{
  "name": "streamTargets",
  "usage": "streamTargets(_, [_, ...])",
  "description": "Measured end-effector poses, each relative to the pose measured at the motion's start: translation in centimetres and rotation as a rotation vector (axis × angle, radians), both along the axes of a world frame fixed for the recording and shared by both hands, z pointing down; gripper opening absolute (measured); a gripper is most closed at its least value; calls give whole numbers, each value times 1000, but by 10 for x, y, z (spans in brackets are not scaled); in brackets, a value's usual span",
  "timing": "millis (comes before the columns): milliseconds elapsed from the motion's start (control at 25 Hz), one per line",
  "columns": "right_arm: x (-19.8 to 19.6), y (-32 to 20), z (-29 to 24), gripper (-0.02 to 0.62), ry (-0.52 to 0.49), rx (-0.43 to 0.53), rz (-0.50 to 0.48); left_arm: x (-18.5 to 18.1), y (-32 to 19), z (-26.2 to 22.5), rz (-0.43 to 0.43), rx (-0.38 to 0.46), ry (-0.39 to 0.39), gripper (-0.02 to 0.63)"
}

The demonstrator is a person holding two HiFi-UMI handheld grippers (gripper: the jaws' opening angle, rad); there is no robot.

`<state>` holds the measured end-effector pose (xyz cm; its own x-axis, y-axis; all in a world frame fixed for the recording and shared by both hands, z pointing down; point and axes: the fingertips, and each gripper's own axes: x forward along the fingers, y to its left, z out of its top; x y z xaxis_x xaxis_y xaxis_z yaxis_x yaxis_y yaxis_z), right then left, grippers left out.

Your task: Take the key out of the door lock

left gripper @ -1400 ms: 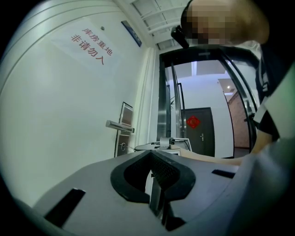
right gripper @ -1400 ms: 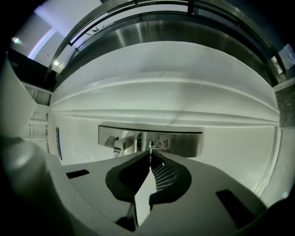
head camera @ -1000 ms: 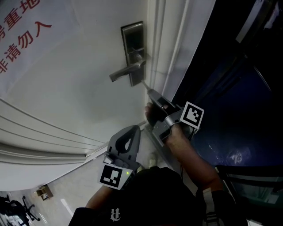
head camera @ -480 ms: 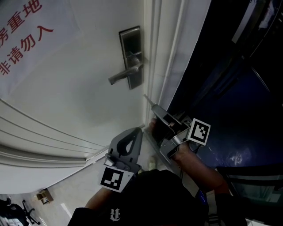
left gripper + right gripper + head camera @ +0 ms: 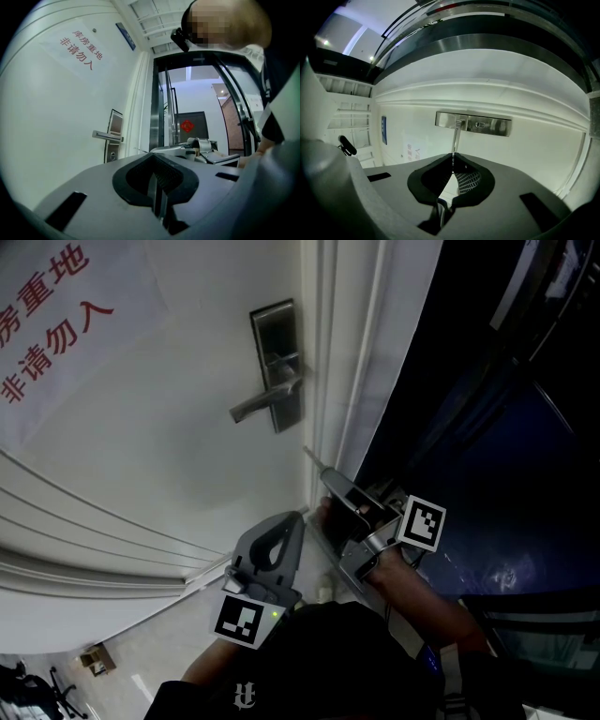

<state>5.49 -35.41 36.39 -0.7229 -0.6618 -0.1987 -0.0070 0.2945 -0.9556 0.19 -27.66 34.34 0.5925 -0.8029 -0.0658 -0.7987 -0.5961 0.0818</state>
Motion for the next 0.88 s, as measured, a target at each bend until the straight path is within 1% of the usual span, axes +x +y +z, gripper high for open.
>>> streamTargets(880, [-1,-6,2,21,17,-9,-13,2,-2,0,-13,-1,4,6])
